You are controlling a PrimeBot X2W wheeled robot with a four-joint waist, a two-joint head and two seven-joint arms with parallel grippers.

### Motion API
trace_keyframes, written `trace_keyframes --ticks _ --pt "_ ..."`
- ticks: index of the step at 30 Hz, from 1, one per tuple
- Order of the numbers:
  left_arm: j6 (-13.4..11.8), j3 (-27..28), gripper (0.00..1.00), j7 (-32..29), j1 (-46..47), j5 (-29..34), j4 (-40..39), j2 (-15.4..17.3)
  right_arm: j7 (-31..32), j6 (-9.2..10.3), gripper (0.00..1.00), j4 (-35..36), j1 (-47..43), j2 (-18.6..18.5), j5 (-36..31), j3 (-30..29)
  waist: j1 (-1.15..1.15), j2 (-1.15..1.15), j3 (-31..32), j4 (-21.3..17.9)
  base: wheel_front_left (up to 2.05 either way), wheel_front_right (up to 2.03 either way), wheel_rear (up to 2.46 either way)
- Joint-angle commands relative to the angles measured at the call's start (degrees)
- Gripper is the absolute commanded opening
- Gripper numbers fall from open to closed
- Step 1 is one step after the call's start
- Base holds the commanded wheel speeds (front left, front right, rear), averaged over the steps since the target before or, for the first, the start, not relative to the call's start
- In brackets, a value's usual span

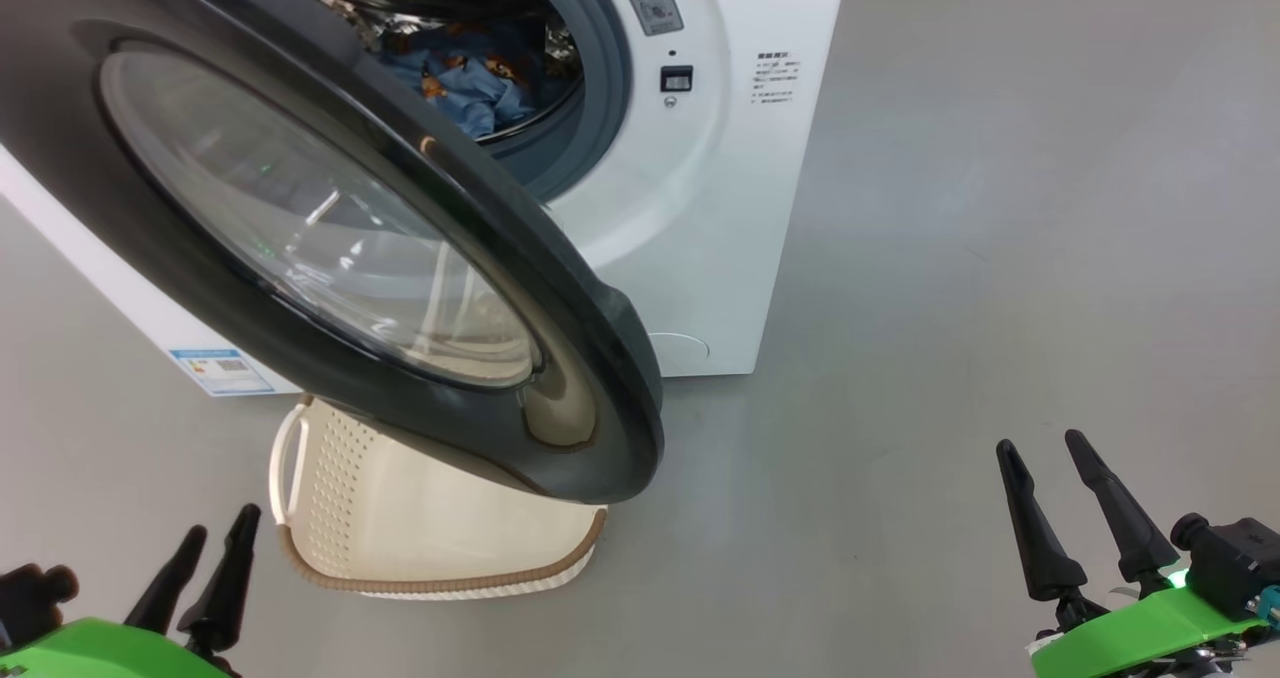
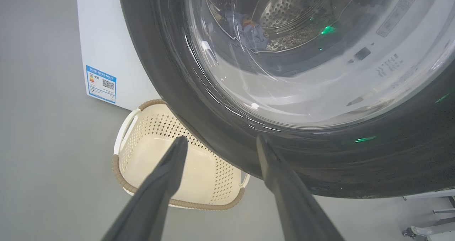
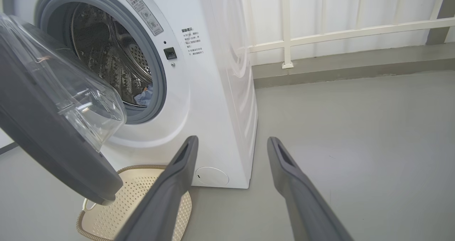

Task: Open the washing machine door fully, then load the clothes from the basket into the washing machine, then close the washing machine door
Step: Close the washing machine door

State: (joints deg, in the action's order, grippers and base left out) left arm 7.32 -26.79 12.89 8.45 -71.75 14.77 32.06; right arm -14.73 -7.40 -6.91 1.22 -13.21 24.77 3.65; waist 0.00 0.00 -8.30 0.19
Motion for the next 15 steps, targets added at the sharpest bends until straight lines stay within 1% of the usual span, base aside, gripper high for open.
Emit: trace_keyframes --ticks 1,3,5,10,15 --pt "0.17 2.06 1.0 1.29 1.54 1.13 0.02 2.62 -0.27 -0.09 1.0 1.52 0.95 -1.0 -0.1 0.84 0.0 0.0 -0.11 -0.39 0.0 0.0 0.0" --pt "0.17 2.82 1.0 1.93 1.6 2.63 1.17 2.01 -0.27 -0.09 1.0 1.5 0.94 -0.9 -0.12 0.6 0.0 0.0 -0.12 -0.7 0.0 0.0 0.0" --pt "0.17 5.8 1.0 2.05 1.75 6.09 1.84 0.77 -0.27 -0.09 1.0 1.56 0.86 -0.77 -0.13 0.27 0.0 0.0 -0.18 -0.89 0.0 0.0 0.0" --pt "0.17 14.21 1.0 2.09 0.25 17.35 1.38 -4.35 -0.27 -0.09 1.0 1.66 0.79 -0.56 -0.11 -0.48 0.0 0.0 -0.64 -1.38 0.0 0.0 0.0" --pt "0.17 18.99 1.0 2.09 -1.42 28.75 -0.73 -8.52 -0.27 -0.09 1.0 1.7 1.05 -0.58 -0.12 -0.97 0.0 0.0 -1.06 -1.86 0.0 0.0 0.0"
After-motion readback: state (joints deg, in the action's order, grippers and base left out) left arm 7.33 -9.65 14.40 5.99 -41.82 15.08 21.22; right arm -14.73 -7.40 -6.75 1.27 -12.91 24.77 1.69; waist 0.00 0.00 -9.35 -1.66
